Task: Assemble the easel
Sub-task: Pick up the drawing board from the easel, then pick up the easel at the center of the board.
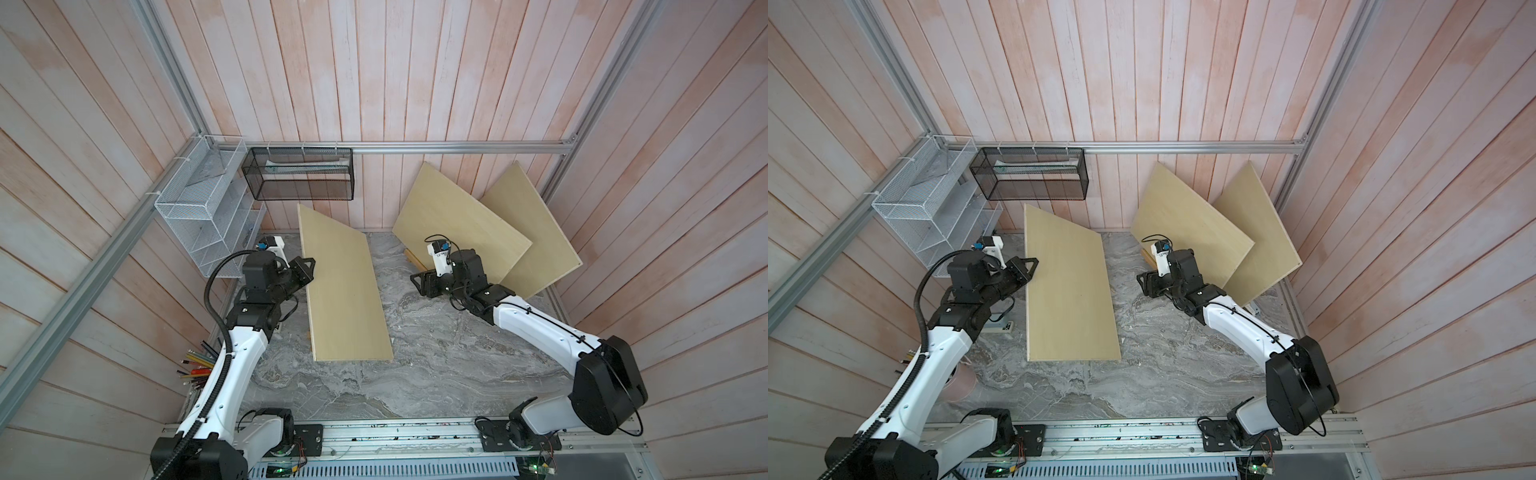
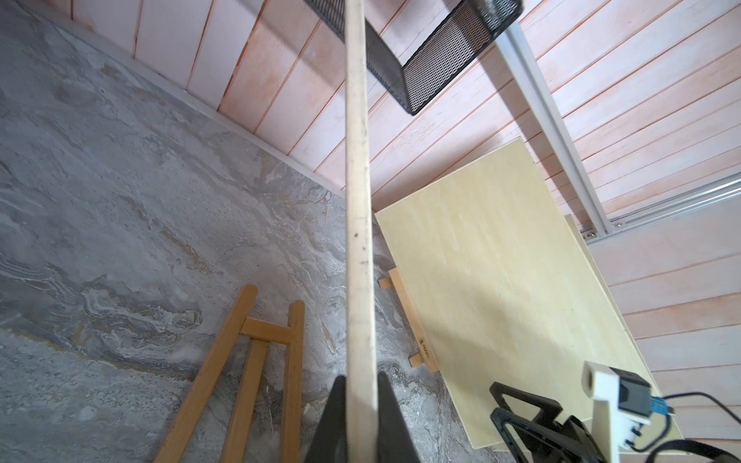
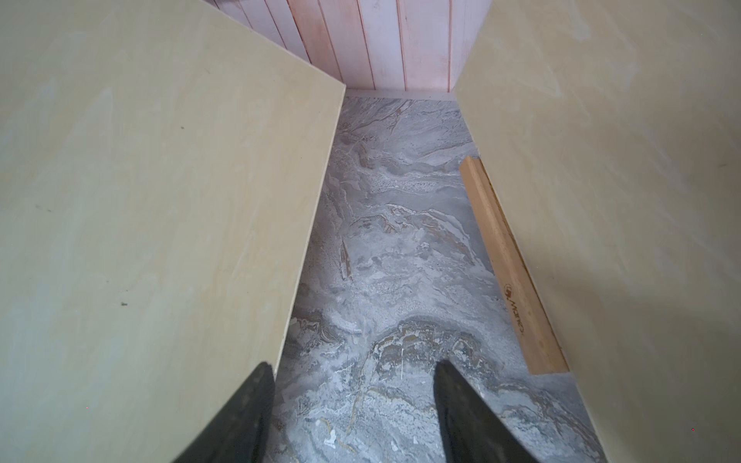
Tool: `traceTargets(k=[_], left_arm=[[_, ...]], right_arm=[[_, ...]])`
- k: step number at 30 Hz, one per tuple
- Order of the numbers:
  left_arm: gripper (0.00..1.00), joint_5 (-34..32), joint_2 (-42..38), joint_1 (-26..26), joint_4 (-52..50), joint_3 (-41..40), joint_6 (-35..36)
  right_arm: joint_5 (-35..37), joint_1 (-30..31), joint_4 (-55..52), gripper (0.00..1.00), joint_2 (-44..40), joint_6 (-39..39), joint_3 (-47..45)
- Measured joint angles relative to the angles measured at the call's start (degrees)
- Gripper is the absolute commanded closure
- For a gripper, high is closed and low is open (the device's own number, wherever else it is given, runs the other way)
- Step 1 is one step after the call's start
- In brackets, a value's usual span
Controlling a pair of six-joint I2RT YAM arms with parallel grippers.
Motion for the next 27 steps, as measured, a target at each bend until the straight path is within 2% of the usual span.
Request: traceTargets(k=[6, 14, 19, 27], left_arm=[[1.00, -5.7, -3.5, 0.2, -9.1, 9.5, 5.5], [1.00, -16.6, -3.8, 0.6, -22.5, 23.0, 11.8], [1.00, -19.7, -3.8, 0.6, -28.3, 25.9, 12.9], [1.00, -21.6, -3.5, 0.6, -32.9, 26.2, 13.5]], right_arm=[[-1.7, 3.2, 0.0, 0.35, 5.8, -0.1, 3.1], [-5.0, 10.1, -3.0, 0.31, 19.9, -2.4, 14.1], [-5.6, 12.7, -8.0, 0.31, 29.7, -3.7, 24.2], [-6.1, 13.9, -17.8, 0.33, 43.3, -4.3, 38.8]])
